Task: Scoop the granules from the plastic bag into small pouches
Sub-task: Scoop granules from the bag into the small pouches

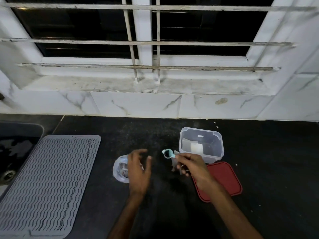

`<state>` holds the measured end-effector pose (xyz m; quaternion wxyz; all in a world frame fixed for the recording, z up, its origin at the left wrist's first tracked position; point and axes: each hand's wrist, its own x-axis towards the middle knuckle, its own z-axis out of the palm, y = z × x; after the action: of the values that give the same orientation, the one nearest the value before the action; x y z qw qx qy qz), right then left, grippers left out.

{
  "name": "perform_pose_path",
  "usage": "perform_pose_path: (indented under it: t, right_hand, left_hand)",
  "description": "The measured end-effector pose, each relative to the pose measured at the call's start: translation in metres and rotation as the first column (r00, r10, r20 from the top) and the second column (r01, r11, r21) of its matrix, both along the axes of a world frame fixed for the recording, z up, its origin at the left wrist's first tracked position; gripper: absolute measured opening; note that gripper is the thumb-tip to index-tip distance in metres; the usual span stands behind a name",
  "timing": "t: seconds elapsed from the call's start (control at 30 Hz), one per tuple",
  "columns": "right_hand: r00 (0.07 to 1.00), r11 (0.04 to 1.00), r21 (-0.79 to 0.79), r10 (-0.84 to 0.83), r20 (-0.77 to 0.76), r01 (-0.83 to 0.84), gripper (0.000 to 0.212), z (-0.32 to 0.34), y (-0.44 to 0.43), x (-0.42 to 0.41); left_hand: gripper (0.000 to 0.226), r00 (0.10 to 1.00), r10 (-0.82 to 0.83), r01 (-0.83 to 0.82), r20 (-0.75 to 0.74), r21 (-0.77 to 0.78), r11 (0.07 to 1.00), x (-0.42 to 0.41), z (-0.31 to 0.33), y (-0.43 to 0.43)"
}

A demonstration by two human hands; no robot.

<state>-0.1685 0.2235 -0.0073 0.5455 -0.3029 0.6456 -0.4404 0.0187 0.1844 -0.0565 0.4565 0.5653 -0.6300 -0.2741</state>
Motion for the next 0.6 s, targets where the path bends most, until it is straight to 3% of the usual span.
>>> perform_pose_path:
  t: [0.07,0.17,0.3,0.47,0.53,0.6]
  right_hand:
    - [0.995,0.996,-0.063,-0.065,-0.07,0.061,0.013,0.002,0.008,-0.019]
    - [0.975,0.989,-0.124,-0.099,-0.198,0.075,0.013,-0.004,0.018,-0.042]
    - [0.948,0.99,-0.126,-0.095,-0.304,0.059,0.016,-0.022,0.028,-0.061]
    - [0.914,0.992,-0.126,-0.063,-0.4,0.014,0.019,-0.037,0.032,-0.064]
    - [0.828,0.985,-0.161,-0.045,-0.559,-0.055,0.013,-0.036,0.033,-0.061]
    - [0.565,0.966,-0.088,0.069,-0.822,-0.245,0.016,-0.034,0.035,-0.058]
  left_hand:
    - [0.028,0.971,-0.236,0.233,0.041,0.065,0.97,-0.019,-0.004,0.004]
    - [0.031,0.883,-0.426,0.406,0.198,0.135,0.904,-0.043,-0.02,0.007]
    - [0.029,0.811,-0.484,0.432,0.329,0.223,0.874,-0.061,-0.029,0.006]
    - [0.02,0.813,-0.463,0.415,0.353,0.207,0.886,-0.07,-0.026,0.003]
    - [0.016,0.815,-0.456,0.407,0.358,0.207,0.89,-0.07,-0.026,0.002]
    - [0.016,0.818,-0.455,0.407,0.353,0.203,0.89,-0.071,-0.027,0.002]
